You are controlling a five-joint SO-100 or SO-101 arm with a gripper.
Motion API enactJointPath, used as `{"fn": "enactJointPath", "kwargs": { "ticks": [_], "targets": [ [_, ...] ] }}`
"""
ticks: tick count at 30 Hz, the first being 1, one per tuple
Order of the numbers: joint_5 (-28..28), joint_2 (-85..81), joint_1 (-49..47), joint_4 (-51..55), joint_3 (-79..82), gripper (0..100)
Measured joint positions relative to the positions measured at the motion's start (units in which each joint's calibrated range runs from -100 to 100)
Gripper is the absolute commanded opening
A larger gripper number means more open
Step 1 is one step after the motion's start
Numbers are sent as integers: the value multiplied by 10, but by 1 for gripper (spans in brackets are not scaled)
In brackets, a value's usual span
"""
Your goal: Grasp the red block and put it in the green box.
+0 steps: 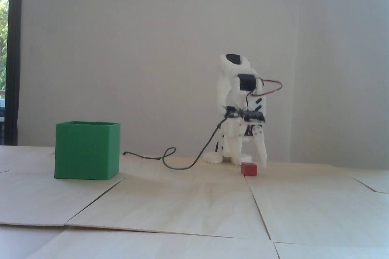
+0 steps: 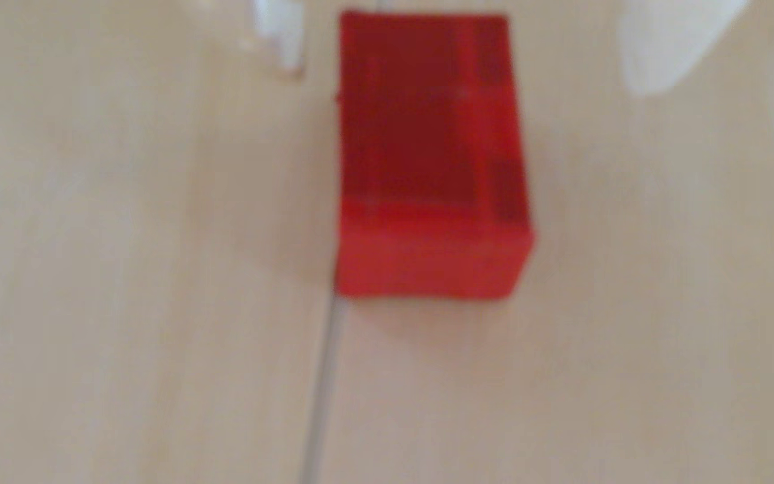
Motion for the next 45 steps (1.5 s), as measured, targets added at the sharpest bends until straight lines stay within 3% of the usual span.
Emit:
{"fn": "enactJointPath", "kwargs": {
  "ticks": [7,9,10,12,24,34,39,45],
  "targets": [
    [0,0,0,-24,19,21],
    [0,0,0,-24,19,11],
    [0,0,0,-24,19,1],
    [0,0,0,-24,19,4],
    [2,0,29,-7,1,2],
    [0,0,152,255,-372,2],
    [4,0,259,276,-565,2],
    [43,51,384,258,-662,2]
  ]
}}
